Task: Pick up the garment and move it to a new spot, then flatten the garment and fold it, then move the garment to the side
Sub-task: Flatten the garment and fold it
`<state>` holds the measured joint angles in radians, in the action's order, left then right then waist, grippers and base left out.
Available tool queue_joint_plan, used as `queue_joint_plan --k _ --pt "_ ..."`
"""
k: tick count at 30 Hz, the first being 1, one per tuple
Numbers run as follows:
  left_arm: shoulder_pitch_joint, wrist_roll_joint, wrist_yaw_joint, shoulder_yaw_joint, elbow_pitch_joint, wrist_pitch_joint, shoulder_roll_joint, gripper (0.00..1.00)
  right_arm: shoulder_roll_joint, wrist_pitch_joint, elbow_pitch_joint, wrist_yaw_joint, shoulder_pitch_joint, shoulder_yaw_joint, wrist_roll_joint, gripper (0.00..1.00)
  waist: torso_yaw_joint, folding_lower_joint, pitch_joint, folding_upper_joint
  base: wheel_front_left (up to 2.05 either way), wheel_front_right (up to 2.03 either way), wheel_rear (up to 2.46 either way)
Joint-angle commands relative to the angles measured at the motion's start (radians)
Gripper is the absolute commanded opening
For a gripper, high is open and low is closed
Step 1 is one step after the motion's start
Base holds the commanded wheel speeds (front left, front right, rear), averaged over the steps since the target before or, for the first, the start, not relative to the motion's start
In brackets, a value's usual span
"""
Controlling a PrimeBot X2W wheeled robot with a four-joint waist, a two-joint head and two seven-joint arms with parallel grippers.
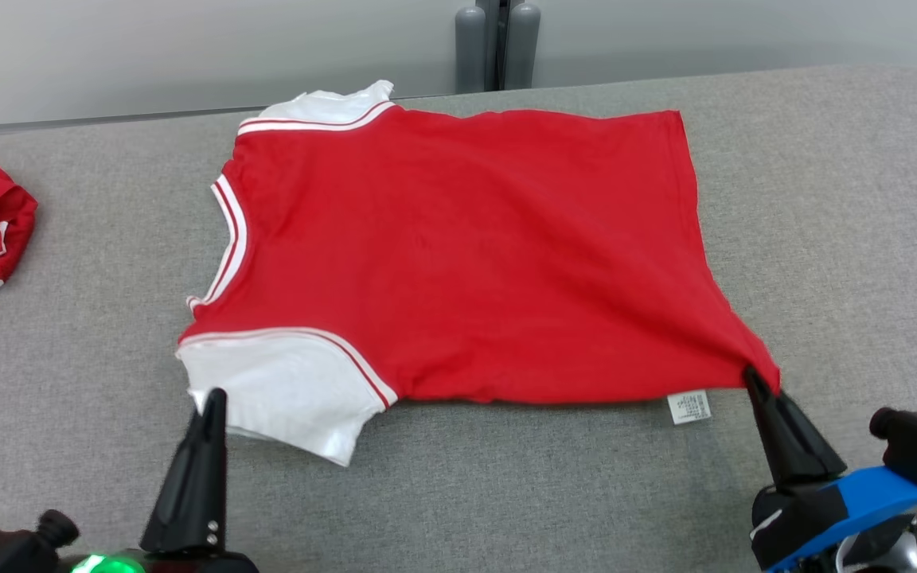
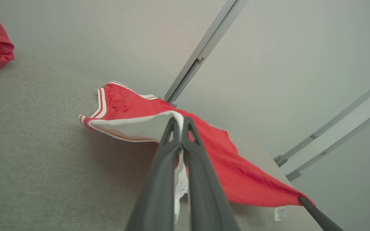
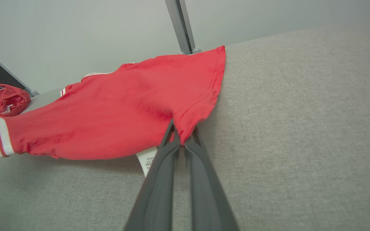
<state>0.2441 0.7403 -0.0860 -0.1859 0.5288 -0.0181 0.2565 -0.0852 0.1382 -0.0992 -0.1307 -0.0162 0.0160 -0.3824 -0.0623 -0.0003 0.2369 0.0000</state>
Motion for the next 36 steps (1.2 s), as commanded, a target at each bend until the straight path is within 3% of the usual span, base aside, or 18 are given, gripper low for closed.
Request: queue_joint_plan --k 1,9,16,23,36 --pt "0.008 0.002 0.003 -0.007 -0.005 -0.007 0.007 0.00 0.006 0.022 -0.012 0.000 -0.019 0.009 0.010 0.00 0.001 0.0003 -0.001 0.0000 0.00 0.00 0.00" --pt "-0.062 0.055 0.035 -0.018 -0.187 -0.015 -0.015 0.00 0.031 0.127 0.128 0.000 0.051 0.043 0.048 0.00 0.008 0.0003 -0.001 0.0000 0.00 0.00 0.00" --pt "-0.231 0.108 0.078 0.006 -0.341 -0.007 -0.038 0.00 0.034 0.156 0.292 0.000 0.171 0.040 0.044 0.00 0.024 0.0003 -0.003 0.0000 0.00 0.00 0.00" --pt "-0.482 0.063 0.092 -0.001 -0.520 0.011 -0.049 0.00 0.034 0.156 0.402 0.000 0.337 0.063 0.032 0.00 0.027 0.0003 0.014 0.0000 0.00 0.00 0.00" --pt "-0.826 -0.058 0.117 -0.015 -0.941 0.195 -0.079 0.00 0.034 0.087 0.613 0.000 0.541 0.056 0.034 0.00 -0.002 0.0003 0.086 0.0000 0.00 0.00 0.00"
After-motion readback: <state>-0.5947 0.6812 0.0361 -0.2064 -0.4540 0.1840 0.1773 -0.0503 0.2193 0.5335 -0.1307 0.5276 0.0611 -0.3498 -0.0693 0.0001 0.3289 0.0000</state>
